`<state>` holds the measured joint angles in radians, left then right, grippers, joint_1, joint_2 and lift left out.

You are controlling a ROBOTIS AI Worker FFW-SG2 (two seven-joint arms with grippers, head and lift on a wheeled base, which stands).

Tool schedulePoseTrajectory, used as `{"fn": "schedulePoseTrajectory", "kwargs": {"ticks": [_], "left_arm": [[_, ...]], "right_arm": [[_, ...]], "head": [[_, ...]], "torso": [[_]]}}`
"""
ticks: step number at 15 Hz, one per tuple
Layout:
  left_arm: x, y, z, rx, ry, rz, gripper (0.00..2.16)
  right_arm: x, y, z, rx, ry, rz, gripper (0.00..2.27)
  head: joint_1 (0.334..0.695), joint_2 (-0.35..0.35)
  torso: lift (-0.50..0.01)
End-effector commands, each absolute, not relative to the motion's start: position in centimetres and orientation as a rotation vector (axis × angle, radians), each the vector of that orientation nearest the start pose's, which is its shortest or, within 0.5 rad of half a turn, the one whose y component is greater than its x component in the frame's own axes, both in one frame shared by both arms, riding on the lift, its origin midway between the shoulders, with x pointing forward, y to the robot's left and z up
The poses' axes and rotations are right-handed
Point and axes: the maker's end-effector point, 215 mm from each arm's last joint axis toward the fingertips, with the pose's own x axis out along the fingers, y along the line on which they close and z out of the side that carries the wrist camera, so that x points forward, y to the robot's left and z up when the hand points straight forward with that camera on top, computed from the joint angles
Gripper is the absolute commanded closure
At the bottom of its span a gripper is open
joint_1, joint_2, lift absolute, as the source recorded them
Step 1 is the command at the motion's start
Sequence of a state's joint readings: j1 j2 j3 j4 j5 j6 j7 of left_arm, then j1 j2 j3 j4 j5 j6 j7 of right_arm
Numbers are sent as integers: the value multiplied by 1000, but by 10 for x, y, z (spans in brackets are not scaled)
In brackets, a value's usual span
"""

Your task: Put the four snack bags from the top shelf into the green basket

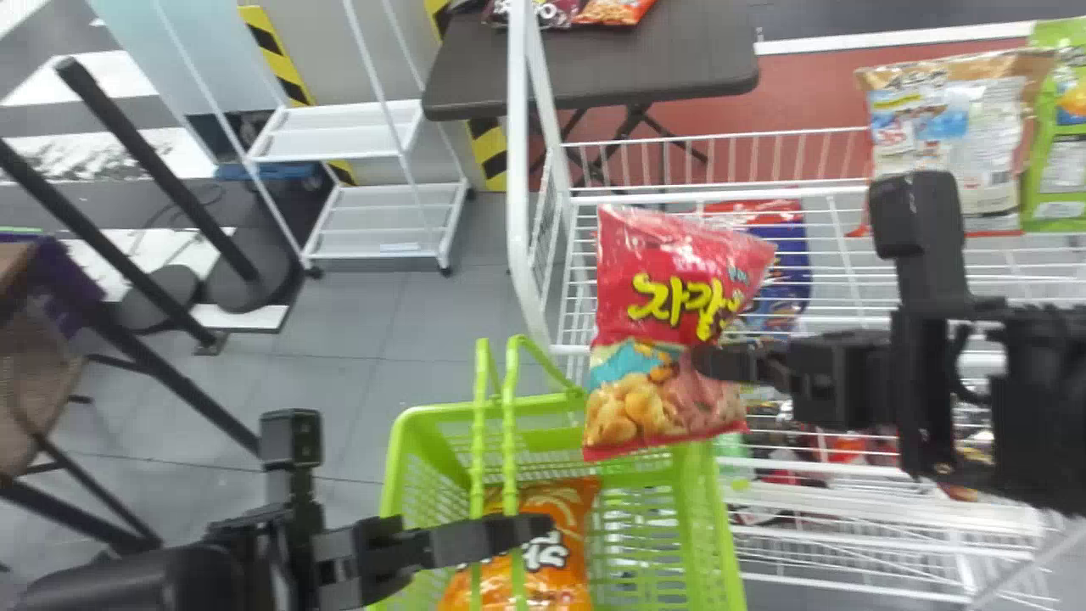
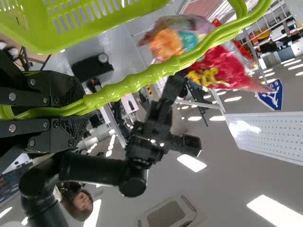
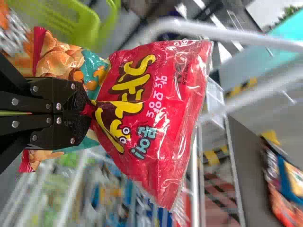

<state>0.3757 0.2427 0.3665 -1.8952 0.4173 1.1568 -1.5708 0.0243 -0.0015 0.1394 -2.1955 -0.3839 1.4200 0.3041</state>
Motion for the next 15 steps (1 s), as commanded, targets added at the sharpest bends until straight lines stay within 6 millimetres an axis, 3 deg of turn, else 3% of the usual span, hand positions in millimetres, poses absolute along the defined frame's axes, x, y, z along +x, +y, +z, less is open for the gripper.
{"fn": "schedulePoseTrajectory", "kwargs": {"ticks": [1,3,7,10,13,15], "left_arm": [[265,189,-372,-993,675,-1215,2148],[265,189,-372,-996,675,-1213,2148],[266,185,-371,-999,672,-1222,2148],[265,184,-371,-999,676,-1224,2148],[266,183,-370,-995,674,-1230,2148],[266,182,-370,-997,676,-1232,2148]], "right_arm": [[386,19,-370,335,845,822,2253],[367,31,-386,330,913,854,2256],[337,75,-435,267,1055,927,2256],[341,100,-467,208,1099,948,2256],[364,118,-491,176,1075,952,2253],[370,130,-497,174,1064,974,2175]], "head": [[695,313],[695,345],[695,350],[695,350],[695,350],[695,350]], "torso": [[0],[0],[0],[0],[0],[0]]}}
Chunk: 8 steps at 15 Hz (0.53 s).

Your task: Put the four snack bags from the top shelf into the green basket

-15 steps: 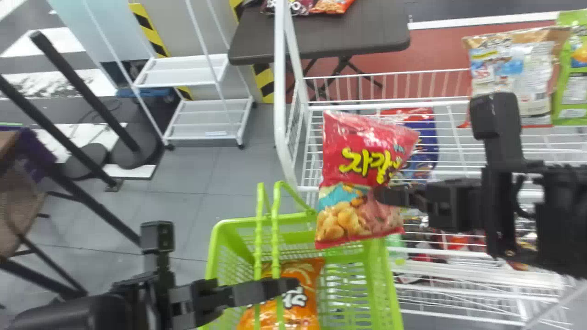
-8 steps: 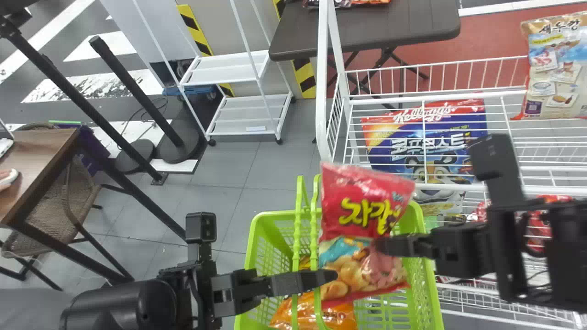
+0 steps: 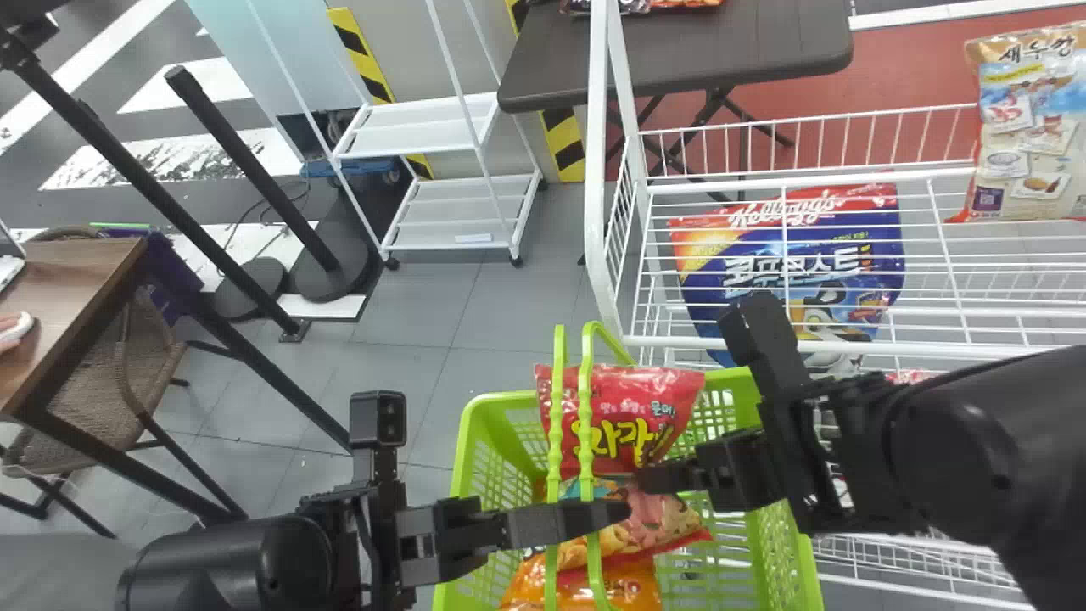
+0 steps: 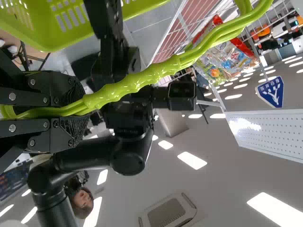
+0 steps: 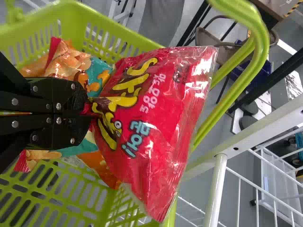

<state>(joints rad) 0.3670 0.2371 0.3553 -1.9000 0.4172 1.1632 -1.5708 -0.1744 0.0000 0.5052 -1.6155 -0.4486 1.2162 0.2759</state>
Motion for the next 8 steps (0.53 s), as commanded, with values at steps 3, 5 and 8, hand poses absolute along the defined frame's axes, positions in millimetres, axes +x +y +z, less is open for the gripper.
{"fn": "schedulePoseTrajectory", "kwargs": {"ticks": [3,5,8], "left_arm": [[266,183,-370,-997,678,-1231,2148],[266,183,-370,-998,677,-1230,2148],[267,182,-370,-996,673,-1233,2148]], "right_arm": [[358,137,-496,215,1085,1013,-2],[332,127,-481,232,1150,1038,19],[326,83,-442,239,1183,1000,63]], "head": [[695,350],[695,350],[695,350]], "torso": [[0],[0],[0]]}}
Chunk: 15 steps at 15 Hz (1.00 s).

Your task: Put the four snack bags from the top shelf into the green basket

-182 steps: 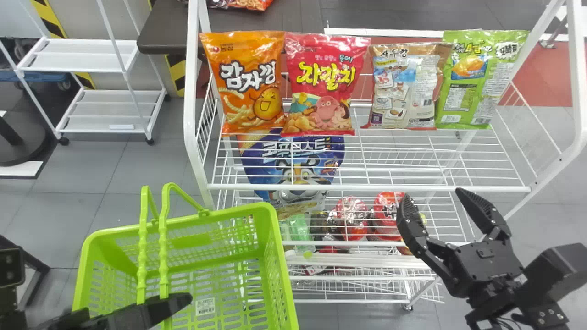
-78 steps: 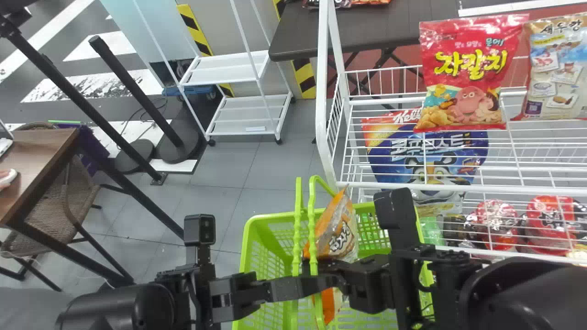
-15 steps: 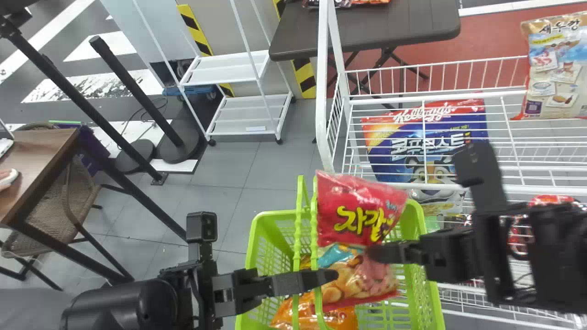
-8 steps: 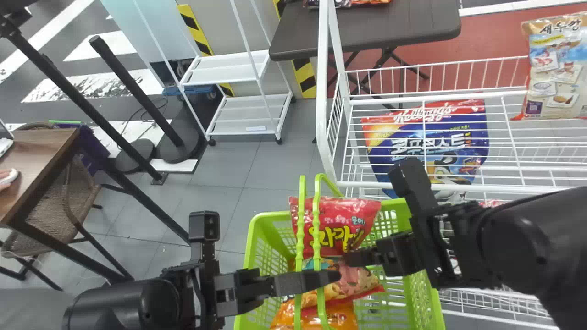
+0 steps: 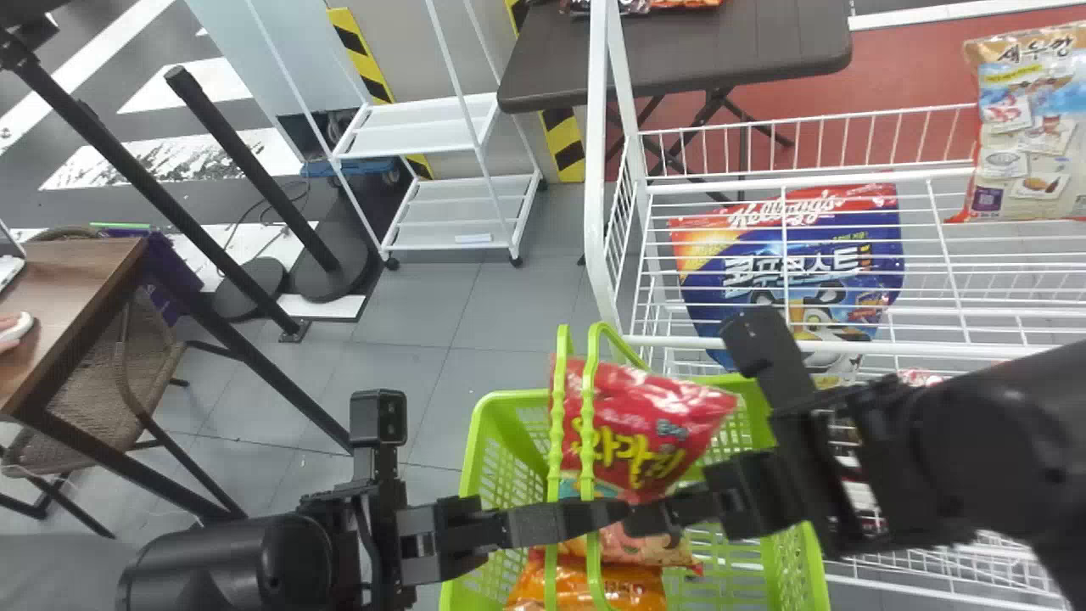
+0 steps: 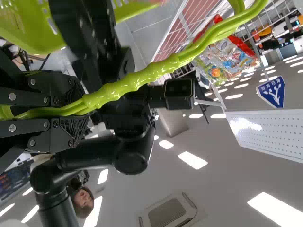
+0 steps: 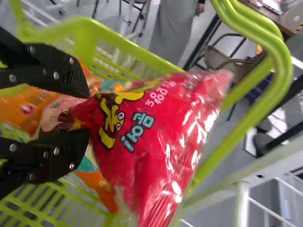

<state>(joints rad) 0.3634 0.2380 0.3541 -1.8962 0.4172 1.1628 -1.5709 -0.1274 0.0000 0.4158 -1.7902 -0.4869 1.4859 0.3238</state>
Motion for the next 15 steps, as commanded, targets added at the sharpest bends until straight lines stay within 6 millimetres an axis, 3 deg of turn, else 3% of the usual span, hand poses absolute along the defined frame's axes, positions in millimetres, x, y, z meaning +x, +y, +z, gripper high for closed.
{"fn": "schedulePoseTrajectory", "kwargs": {"ticks": [1,3,5,6,8,11,13,15], "left_arm": [[267,182,-370,-996,673,-1233,2148],[267,183,-370,-997,678,-1230,2148],[268,184,-370,-995,677,-1230,2148],[268,183,-370,-996,677,-1233,2148],[267,184,-369,-994,678,-1233,2148],[266,185,-370,-994,681,-1231,2148],[265,184,-370,-995,681,-1232,2148],[264,186,-371,-993,682,-1228,2148]], "right_arm": [[351,58,-427,234,1114,947,63],[389,-7,-414,221,1028,804,63],[410,-71,-411,267,980,658,63],[419,-95,-415,269,975,594,63],[480,-150,-406,185,812,419,63],[559,-191,-386,90,597,299,63],[601,-202,-372,46,496,269,63],[632,-221,-376,-3,475,207,66]], "head": [[695,350],[695,350],[695,350],[695,305],[695,169],[695,55],[695,0],[695,-18]], "torso": [[0],[0],[0],[0],[0],[0],[0],[0]]}}
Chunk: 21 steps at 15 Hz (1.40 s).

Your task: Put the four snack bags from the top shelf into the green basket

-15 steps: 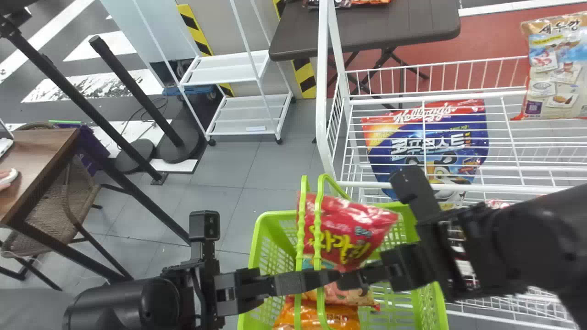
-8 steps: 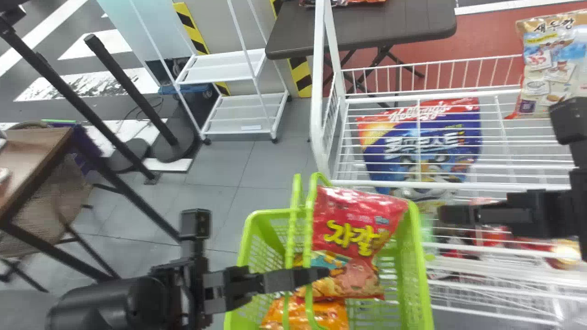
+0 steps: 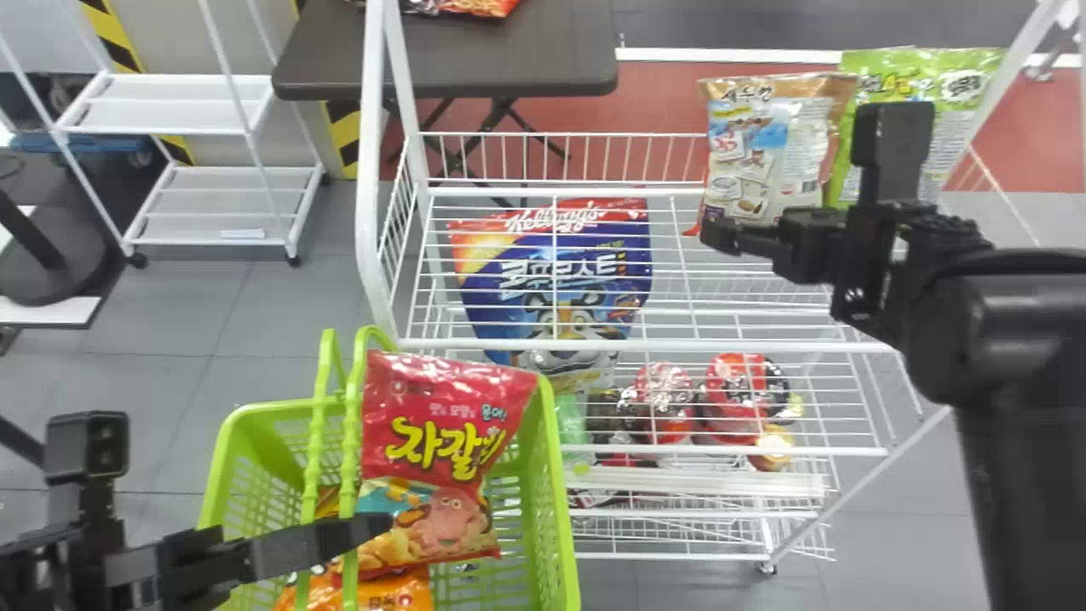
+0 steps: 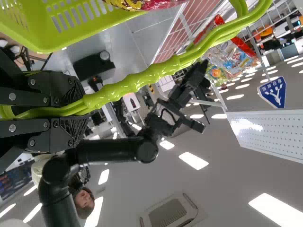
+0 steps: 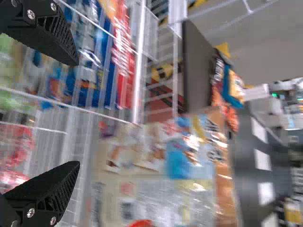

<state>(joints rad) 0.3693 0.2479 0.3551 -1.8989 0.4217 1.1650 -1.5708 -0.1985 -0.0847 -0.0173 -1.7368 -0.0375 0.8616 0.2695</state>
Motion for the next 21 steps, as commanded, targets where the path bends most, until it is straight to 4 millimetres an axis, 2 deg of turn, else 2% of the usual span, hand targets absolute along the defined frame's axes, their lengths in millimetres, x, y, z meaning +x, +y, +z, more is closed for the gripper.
{"fn": "schedulePoseTrajectory", "kwargs": {"ticks": [1,4,5,6,7,8,9,12,16,18,19,21], "left_arm": [[263,187,-371,-995,686,-1225,2148],[263,187,-372,-992,686,-1225,2148],[263,188,-372,-993,686,-1223,2148],[263,188,-372,-993,686,-1223,2148],[263,188,-372,-994,686,-1221,2148],[263,189,-372,-994,685,-1219,2148],[264,190,-372,-993,684,-1218,2148],[264,190,-372,-993,684,-1218,2148],[263,191,-374,-998,684,-1211,2148],[263,191,-373,-996,682,-1212,2148],[263,191,-373,-997,683,-1212,2148],[264,191,-373,-995,679,-1214,2148]], "right_arm": [[646,-230,-375,-32,459,171,73],[672,-249,-393,-109,477,73,113],[677,-248,-397,-118,489,73,319],[678,-247,-400,-117,496,76,593],[677,-247,-401,-118,500,75,1123],[673,-245,-408,-117,512,79,1862],[670,-240,-409,-109,511,79,2155],[659,-236,-403,-96,480,84,2250],[629,-224,-372,-33,397,117,2250],[597,-213,-367,21,421,149,2250],[575,-203,-360,52,432,180,2250],[523,-166,-351,138,490,298,2250]], "head": [[695,-28],[695,-62],[695,-69],[695,-72],[695,-73],[695,-72],[695,-71],[695,-61],[695,-52],[695,-41],[695,-38],[695,-15]], "torso": [[0],[0],[0],[0],[0],[0],[0],[0],[0],[0],[0],[0]]}}
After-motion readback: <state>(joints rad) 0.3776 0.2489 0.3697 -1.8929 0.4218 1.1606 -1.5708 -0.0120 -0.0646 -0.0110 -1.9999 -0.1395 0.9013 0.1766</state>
